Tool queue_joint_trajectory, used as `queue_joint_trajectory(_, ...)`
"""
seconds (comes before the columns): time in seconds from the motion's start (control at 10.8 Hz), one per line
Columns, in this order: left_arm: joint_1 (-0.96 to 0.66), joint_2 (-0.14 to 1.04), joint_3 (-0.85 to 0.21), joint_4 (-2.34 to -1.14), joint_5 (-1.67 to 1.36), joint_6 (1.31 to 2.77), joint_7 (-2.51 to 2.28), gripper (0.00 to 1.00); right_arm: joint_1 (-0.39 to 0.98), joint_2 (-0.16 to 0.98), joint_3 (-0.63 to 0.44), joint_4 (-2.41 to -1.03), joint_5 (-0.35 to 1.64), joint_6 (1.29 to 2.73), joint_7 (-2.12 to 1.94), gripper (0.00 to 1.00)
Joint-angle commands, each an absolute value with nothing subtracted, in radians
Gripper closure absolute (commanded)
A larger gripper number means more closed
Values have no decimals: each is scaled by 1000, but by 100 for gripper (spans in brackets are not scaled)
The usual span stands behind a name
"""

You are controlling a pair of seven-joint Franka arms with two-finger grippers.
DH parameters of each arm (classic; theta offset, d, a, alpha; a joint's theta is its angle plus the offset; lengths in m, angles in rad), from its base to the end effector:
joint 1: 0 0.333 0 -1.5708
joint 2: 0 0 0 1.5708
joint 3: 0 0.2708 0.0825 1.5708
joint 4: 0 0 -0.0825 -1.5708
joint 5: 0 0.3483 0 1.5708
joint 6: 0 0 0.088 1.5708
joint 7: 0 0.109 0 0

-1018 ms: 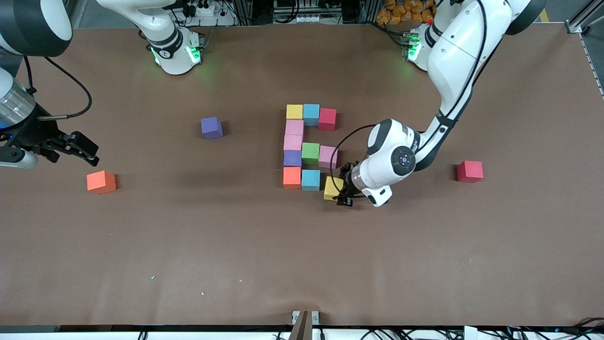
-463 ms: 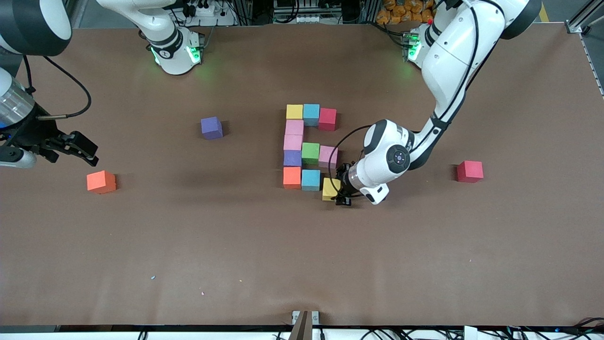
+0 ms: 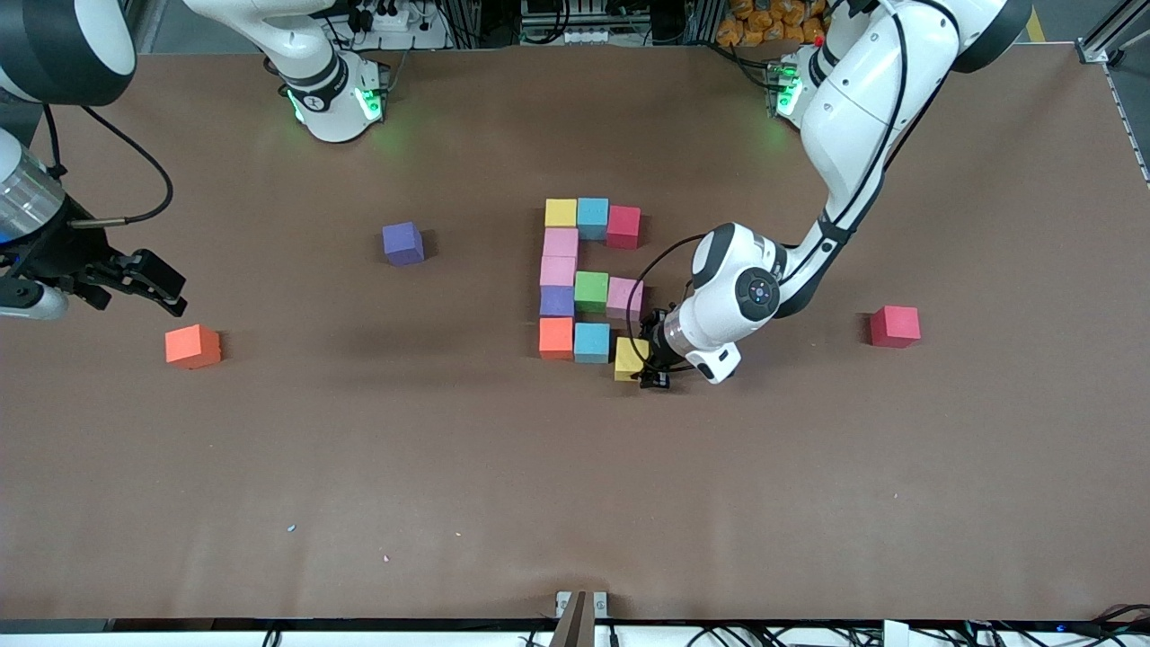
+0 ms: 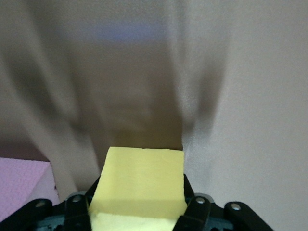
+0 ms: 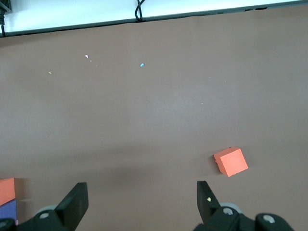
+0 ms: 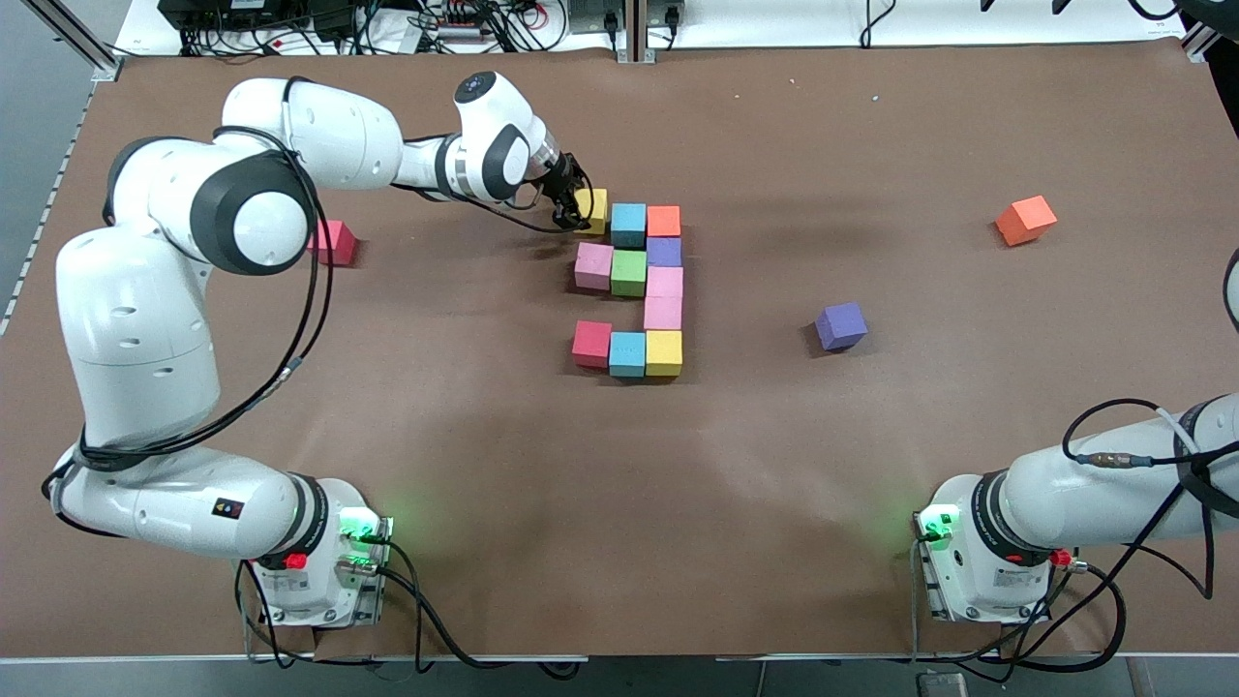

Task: Arrange 11 blocks into digit 3
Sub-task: 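Lower and press the yellow block into place with the left gripper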

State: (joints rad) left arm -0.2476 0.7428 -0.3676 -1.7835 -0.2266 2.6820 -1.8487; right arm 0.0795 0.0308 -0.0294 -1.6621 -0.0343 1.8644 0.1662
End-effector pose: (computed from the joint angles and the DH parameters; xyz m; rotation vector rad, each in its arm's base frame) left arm 0.5213 -0.3403 0.1699 2.0260 1.9710 -0.3933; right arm 0.5513 0.0251 0.5483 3.1094 -0.1695 0.2719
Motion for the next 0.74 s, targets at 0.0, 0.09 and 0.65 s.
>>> queue_joint_trajectory(0.0, -250, 723, -377, -1832, -247, 2698, -1859, 81, 61, 40, -17, -1640, -23, 1853, 161, 0)
queue_joint_trajectory(0.09, -247, 718, -380, -1833, -247, 2698, -1859, 81, 63, 40, -17, -1640, -23, 1853, 160, 0)
queue_joint_trajectory(0.65, -244, 698, -383, -1867, -249, 2697, -1875, 81, 64, 40, -17, -1640, -23, 1853, 160, 0)
